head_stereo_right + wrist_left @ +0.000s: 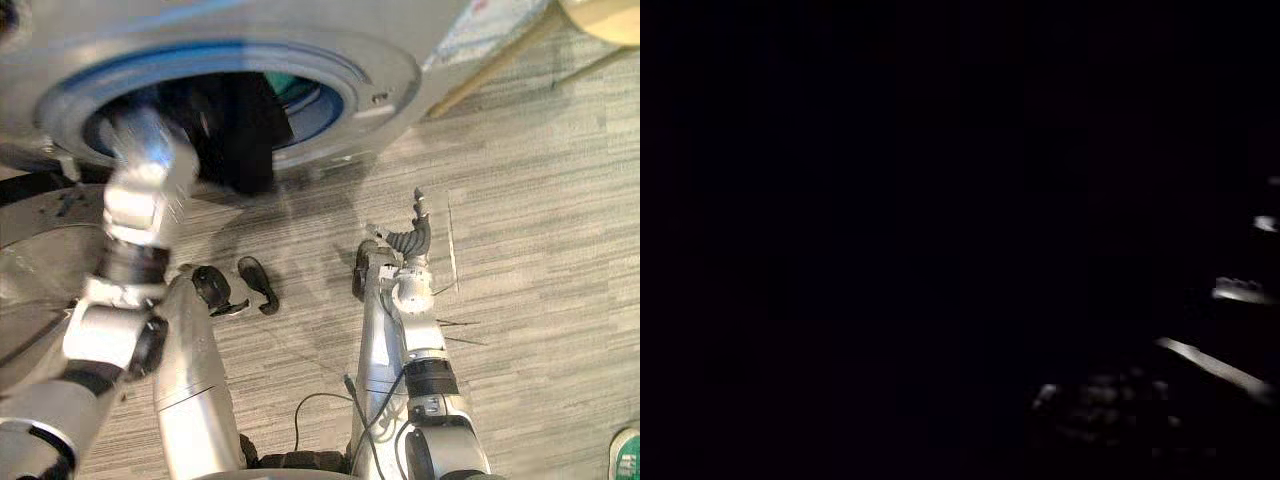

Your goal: Pick up the laundry basket with both hands and put the clothes into the washing machine.

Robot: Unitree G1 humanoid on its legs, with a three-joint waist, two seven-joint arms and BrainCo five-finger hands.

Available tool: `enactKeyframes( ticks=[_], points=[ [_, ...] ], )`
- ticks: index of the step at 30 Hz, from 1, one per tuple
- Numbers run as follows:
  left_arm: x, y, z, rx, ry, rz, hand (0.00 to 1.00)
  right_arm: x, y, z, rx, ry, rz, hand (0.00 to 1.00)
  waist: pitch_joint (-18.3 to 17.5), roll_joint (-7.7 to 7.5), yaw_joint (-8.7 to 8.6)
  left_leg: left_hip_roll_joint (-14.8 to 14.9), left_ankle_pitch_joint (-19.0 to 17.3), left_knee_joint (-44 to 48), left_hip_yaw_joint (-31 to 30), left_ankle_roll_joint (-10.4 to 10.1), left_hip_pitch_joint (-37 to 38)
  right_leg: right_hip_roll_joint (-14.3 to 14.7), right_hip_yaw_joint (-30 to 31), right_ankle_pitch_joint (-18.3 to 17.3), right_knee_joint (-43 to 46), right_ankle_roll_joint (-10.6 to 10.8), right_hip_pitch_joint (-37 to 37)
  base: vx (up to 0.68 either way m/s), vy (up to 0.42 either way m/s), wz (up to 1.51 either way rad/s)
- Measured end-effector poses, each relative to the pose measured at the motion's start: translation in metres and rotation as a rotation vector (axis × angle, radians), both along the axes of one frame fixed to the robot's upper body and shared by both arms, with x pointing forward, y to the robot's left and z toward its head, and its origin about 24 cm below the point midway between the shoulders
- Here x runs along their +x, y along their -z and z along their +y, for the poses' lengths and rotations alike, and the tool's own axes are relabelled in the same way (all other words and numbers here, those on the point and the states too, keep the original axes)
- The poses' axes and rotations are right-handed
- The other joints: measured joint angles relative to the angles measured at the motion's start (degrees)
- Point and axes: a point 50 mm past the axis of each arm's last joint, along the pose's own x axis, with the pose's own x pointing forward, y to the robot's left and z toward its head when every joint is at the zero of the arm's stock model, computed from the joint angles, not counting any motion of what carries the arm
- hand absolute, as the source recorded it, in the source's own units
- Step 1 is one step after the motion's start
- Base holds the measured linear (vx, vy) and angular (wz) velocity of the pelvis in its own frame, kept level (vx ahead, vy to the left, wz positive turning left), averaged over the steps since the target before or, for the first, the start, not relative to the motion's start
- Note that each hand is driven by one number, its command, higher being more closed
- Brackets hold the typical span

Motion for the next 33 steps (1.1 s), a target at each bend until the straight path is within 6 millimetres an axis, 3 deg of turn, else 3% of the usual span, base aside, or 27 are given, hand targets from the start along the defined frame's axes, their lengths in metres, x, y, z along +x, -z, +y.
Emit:
enactKeyframes(
  ticks=[1,4,5,6,9,14,17,22,27,33],
  points=[
    [-0.006,-0.014,0.000,0.020,-0.049,-0.060,1.00,-0.001,-0.002,-0.003,0.007,0.010,-0.018,0.00,0.0,-0.01,-0.19,0.2,0.0,0.4,-0.3,0.0,-1.0,0.0,-0.2,0.1,0.3,-0.2,-0.7,-0.04,-0.035,-0.08],
    [-0.010,-0.021,-0.005,0.084,-0.151,-0.099,1.00,-0.002,-0.009,-0.005,0.010,0.015,-0.054,0.00,0.9,-0.15,-0.11,0.7,0.1,1.7,-1.4,0.1,-2.9,0.0,-1.2,0.3,1.2,-0.4,-1.9,0.00,0.000,0.00],
    [-0.012,-0.034,-0.009,0.124,-0.199,-0.127,1.00,-0.002,-0.012,-0.005,0.010,0.014,-0.078,0.00,1.0,-0.43,-0.13,0.7,0.2,2.4,-2.1,0.4,-4.2,0.0,-1.5,0.3,1.9,-0.5,-2.8,0.01,-0.011,0.04],
    [-0.017,-0.051,-0.008,0.148,-0.260,-0.170,0.00,-0.003,-0.017,-0.007,0.010,0.019,-0.106,0.00,1.1,-0.56,-0.26,0.7,0.2,3.4,-2.5,0.4,-5.4,-0.1,-1.6,0.3,2.8,-0.4,-3.8,0.01,-0.010,0.05],
    [-0.031,-0.075,-0.004,0.182,-0.470,-0.270,0.00,-0.005,-0.025,-0.008,0.013,0.021,-0.154,0.00,1.1,-0.63,-0.68,0.7,0.2,4.6,-3.3,0.4,-7.0,-0.1,-1.9,0.0,4.1,-0.2,-4.9,0.01,-0.003,0.03],
    [-0.010,-0.066,0.002,0.256,-0.562,-0.151,0.00,-0.005,-0.024,-0.013,0.015,0.038,-0.158,0.00,1.1,-0.64,-0.93,-0.3,0.2,4.7,-5.0,-0.3,-8.2,-1.2,-3.3,-0.8,4.8,-1.0,-4.9,0.00,-0.016,0.12],
    [0.010,-0.051,-0.003,0.343,-0.551,-0.028,0.00,-0.004,-0.022,-0.018,0.015,0.049,-0.145,0.00,1.2,-0.77,-0.93,-1.2,0.7,4.2,-5.5,-0.8,-8.8,-2.2,-3.9,-1.4,4.9,-0.8,-4.8,0.01,-0.024,0.22],
    [0.040,-0.002,-0.018,0.618,-0.597,0.163,0.00,-0.003,-0.017,-0.024,-0.017,0.025,-0.111,0.00,1.4,-1.31,-0.17,-2.4,1.0,5.6,-6.7,-0.5,-8.9,-3.3,-4.4,-3.2,7.6,-0.6,-4.2,0.05,-0.022,0.18],
    [0.049,0.027,-0.026,0.907,-0.743,0.197,0.00,-0.001,-0.011,-0.028,-0.044,0.008,-0.075,0.00,1.4,-1.32,0.34,-3.2,1.1,5.8,-7.9,-0.7,-8.6,-4.1,-5.3,-4.4,8.6,-0.8,-2.8,0.02,-0.033,0.14],
    [0.047,0.035,-0.023,0.942,-0.768,0.215,0.00,-0.004,-0.001,-0.027,-0.027,-0.018,-0.041,0.00,1.4,-1.32,0.47,-3.7,2.1,2.3,-7.9,-2.0,-6.4,-5.0,-6.2,-4.5,5.9,-1.4,-0.3,0.02,-0.042,0.08]
  ],
)
